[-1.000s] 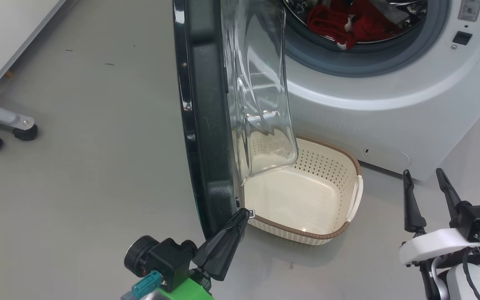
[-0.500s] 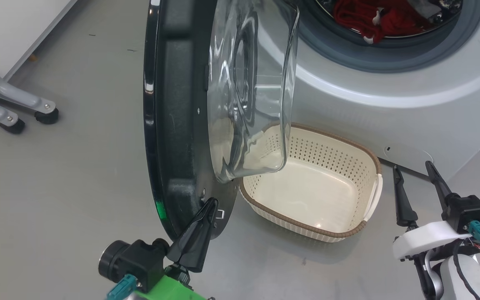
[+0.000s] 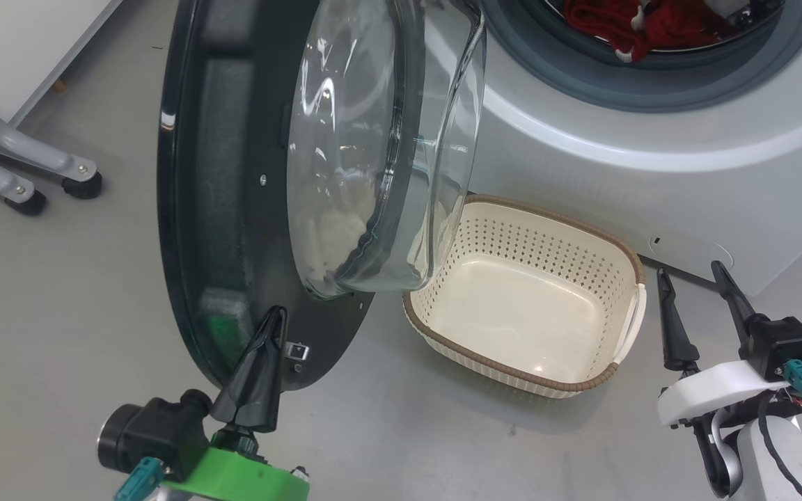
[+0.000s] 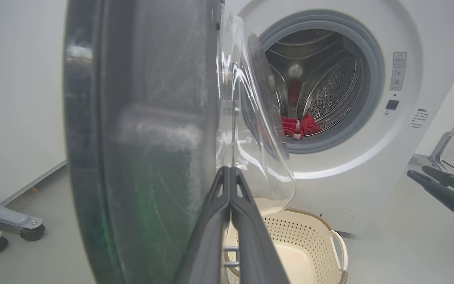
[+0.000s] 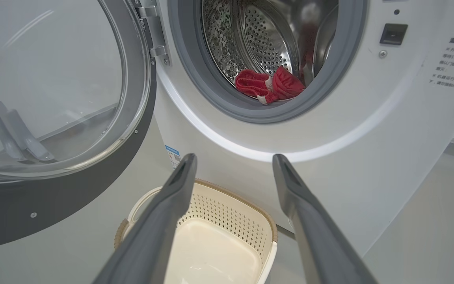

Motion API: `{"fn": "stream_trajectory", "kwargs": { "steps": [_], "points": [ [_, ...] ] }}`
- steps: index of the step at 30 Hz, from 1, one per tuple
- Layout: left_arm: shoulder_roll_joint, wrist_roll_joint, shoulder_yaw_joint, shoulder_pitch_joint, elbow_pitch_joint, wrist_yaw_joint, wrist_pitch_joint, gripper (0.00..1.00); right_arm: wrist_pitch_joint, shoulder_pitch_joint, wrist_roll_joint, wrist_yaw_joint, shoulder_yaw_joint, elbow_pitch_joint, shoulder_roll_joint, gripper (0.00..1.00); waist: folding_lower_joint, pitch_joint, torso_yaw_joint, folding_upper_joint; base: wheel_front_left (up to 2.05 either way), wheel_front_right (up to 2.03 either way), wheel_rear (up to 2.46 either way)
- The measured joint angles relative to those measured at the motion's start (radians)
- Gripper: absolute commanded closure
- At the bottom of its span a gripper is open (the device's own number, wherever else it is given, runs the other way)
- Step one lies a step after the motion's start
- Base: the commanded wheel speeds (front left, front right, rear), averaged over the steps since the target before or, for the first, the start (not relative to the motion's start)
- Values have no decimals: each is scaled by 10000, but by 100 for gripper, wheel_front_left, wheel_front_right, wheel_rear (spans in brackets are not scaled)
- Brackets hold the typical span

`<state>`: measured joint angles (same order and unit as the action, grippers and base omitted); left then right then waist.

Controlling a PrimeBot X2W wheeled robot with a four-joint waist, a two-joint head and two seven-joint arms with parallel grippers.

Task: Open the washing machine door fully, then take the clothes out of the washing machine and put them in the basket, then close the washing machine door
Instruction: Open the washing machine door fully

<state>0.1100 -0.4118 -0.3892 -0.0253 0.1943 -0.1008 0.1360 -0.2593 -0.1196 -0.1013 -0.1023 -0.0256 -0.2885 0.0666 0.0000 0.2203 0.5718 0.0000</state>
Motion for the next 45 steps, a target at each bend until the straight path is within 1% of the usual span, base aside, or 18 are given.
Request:
{"fn": "stream_trajectory", "kwargs": {
  "steps": [7, 19, 25, 37, 39, 45],
  "points": [
    [-4, 13, 807, -33, -261, -82, 123, 100, 0, -2, 0, -8, -151, -21, -4, 0, 0, 14, -8, 0, 0, 0, 0],
    [21, 6, 2171, 7, -980, -84, 201, 100, 0, 64, -35, 36, -495, 58, -35, 0, 0, -147, -77, 0, 0, 0, 0],
    [123, -19, 2993, 55, -1344, -94, 255, 100, 0, 85, -36, 69, -368, 100, -75, 0, 0, -204, -289, 0, 0, 0, 0],
    [182, -378, 4261, 896, -2585, -109, 418, 100, 0, 234, -73, 69, -395, 232, -105, 0, 0, -304, -664, 0, 0, 0, 0],
    [253, -428, 4403, 1033, -2778, -173, 424, 100, 0, 236, -113, 69, -370, 234, -117, 0, 0, -309, -720, 0, 0, 0, 0],
    [387, -485, 4667, 1541, -3394, -174, 428, 100, 0, 248, -121, 67, -268, 270, -138, 0, 0, -286, -882, 0, 0, 0, 0]
  ]
}}
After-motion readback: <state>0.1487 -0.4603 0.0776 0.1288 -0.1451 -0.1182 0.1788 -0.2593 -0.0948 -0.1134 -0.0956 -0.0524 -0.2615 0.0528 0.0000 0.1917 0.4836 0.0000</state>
